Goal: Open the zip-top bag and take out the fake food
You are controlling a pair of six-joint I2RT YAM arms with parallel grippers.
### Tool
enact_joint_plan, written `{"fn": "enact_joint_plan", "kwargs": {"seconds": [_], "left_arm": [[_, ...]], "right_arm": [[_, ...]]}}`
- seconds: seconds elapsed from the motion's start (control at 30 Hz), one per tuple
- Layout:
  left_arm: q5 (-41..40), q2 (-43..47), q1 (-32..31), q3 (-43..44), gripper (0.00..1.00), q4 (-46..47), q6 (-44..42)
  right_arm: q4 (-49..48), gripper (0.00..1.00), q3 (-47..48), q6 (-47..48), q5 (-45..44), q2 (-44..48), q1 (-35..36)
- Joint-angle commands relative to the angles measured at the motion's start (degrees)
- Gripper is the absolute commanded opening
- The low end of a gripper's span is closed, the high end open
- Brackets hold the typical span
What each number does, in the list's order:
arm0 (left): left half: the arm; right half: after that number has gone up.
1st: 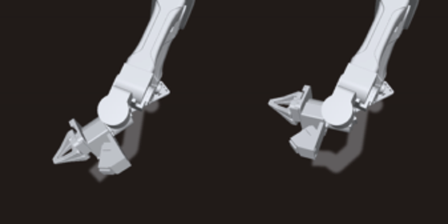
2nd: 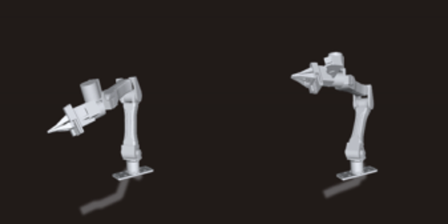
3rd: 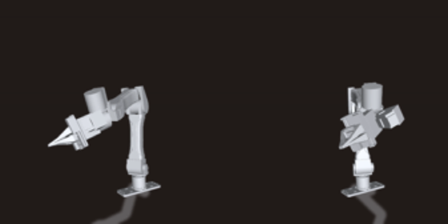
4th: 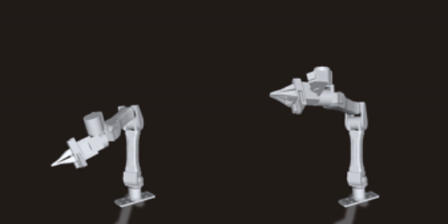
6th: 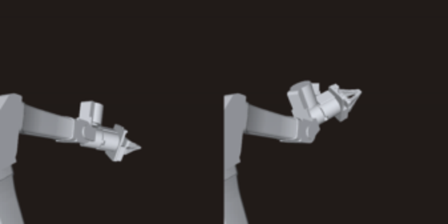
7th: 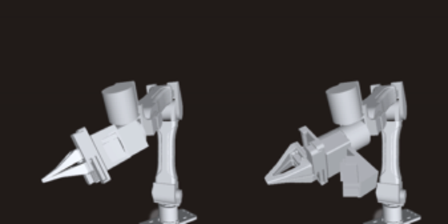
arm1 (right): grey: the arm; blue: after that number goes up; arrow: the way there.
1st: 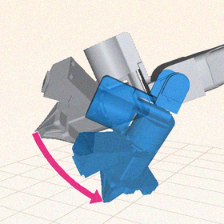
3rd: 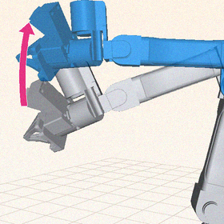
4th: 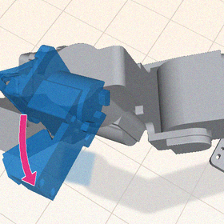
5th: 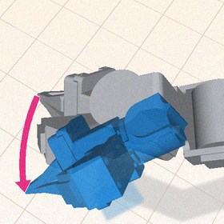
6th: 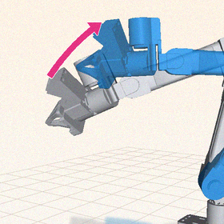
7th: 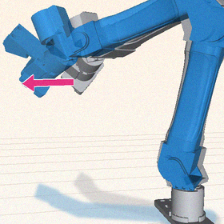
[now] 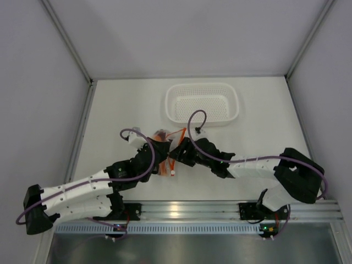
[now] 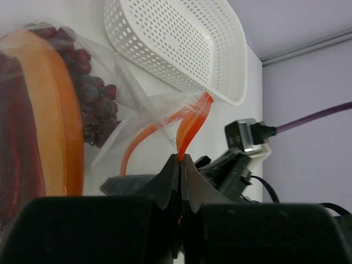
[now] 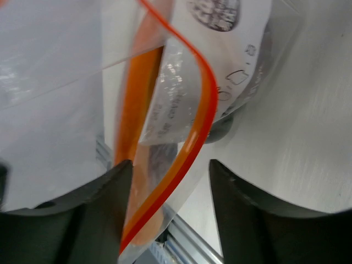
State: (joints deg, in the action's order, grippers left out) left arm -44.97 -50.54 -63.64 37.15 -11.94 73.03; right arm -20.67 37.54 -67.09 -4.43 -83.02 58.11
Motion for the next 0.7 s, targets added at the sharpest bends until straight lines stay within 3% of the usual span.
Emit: {"fn": "enact_joint_plan", "kwargs": {"seconds": [0.0, 0.17, 0.3, 0.47, 0.67], "left_arm": [[-2.93, -0.25, -1.05, 0.82, 0.00, 3.51, 1.94], [-4.77, -0.61, -1.23, 0.91, 0.00, 3.33, -0.69], [-6.09, -1.31, -1.23, 1.96, 0.00, 3.24, -5.77], [-6.44, -4.21, -1.23, 3.37, 0.00, 2.81, -11.85], [-7.41, -4.12, -1.23, 4.69, 0.00, 2.72, -15.54]], "right_arm": [[-8.93, 0.55, 0.17, -2.78, 2.58, -5.37, 0.08], [-8.96, 0.19, -1.59, -1.74, -2.49, -4.17, 0.16], [0.69, 0.06, -3.08, 3.18, -11.62, 3.46, 0.16], [18.08, 0.00, -4.49, 11.96, -23.41, 10.24, -0.36], [32.94, 0.00, -4.49, 14.09, -33.53, 12.18, -1.06]]}}
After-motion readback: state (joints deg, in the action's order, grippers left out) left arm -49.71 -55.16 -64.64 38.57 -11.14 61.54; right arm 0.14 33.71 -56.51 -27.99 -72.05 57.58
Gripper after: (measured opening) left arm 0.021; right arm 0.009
